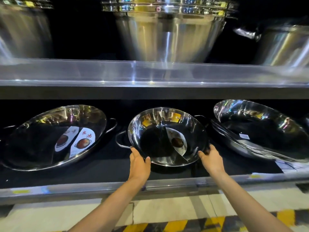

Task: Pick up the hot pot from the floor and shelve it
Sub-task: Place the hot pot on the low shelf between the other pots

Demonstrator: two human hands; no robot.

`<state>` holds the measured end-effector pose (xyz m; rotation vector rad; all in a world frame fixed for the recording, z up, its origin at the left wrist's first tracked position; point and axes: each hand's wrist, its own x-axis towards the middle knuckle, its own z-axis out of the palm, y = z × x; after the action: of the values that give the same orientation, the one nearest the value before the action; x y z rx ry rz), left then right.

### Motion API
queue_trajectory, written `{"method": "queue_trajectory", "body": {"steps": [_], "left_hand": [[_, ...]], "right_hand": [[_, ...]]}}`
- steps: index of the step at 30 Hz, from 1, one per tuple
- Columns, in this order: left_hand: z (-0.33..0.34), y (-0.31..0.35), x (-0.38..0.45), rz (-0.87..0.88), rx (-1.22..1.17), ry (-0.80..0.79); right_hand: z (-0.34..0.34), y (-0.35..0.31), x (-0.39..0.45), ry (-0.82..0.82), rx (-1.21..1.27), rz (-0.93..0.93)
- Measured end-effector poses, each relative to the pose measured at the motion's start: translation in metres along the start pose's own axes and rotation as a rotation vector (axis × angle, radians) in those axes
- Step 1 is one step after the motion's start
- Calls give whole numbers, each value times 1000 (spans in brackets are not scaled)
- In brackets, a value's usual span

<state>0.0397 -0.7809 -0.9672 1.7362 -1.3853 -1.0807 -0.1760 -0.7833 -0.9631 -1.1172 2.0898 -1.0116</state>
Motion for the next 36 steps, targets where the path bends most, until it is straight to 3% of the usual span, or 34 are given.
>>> {"method": "queue_trajectory", "body": {"steps": [14, 19, 27, 36], "left_hand": [[-30, -8, 60, -33, -84, -133], [-36, -9, 72, -22, -159, -164], [-41, -22, 66, 57, -235, -242], [-42, -16, 69, 24, -306, -238]], "right_hand": [[1, 7, 23, 31, 166, 20], [0, 10, 34, -29, 166, -18], [-10, 14, 39, -262, 230, -104], [-14, 11, 40, -349, 261, -106]]}}
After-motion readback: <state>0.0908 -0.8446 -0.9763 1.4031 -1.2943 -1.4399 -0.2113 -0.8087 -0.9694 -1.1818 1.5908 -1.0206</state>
